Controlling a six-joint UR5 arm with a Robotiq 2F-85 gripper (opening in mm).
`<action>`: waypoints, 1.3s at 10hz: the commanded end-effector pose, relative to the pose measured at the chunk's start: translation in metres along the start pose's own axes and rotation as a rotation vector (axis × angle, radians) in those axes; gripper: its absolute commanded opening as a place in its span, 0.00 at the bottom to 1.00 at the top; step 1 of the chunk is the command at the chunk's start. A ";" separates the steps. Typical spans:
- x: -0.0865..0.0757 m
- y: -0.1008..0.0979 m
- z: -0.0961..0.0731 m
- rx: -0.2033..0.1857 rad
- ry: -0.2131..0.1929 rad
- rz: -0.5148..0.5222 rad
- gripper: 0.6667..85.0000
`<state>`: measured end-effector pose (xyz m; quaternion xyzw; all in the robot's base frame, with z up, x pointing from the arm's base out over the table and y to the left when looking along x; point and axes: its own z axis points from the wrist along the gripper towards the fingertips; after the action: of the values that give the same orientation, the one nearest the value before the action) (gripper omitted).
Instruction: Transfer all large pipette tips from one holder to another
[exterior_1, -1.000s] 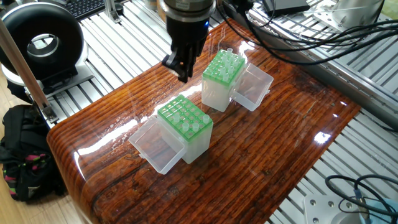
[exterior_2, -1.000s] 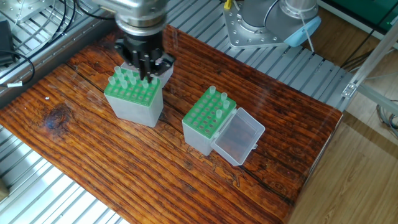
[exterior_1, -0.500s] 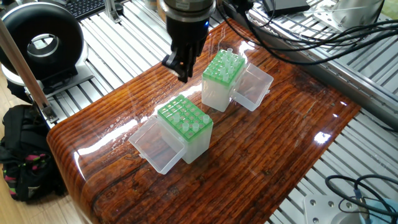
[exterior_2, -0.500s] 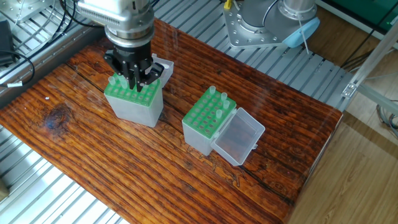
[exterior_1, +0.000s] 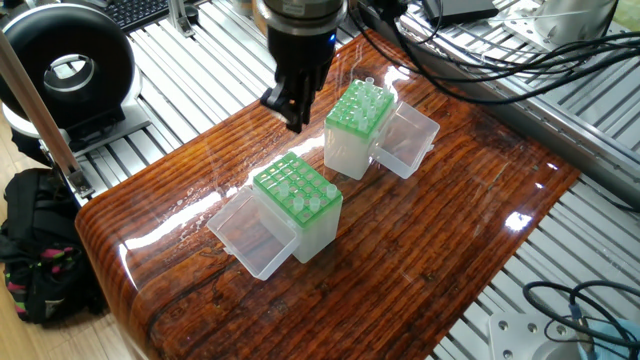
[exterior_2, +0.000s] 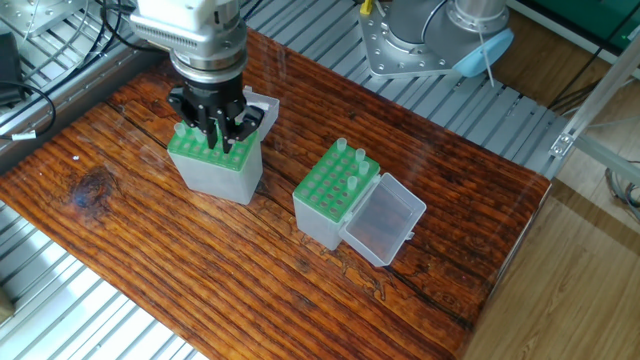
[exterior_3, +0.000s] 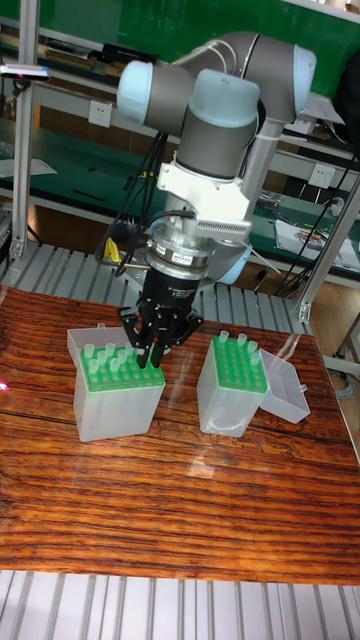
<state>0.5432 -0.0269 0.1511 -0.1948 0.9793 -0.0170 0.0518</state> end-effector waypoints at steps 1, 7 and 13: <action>0.011 0.009 0.003 -0.020 0.002 0.006 0.30; 0.020 0.004 0.002 0.001 0.018 0.009 0.30; 0.025 0.004 0.003 0.001 0.040 0.010 0.30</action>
<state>0.5192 -0.0340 0.1451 -0.1918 0.9806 -0.0245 0.0331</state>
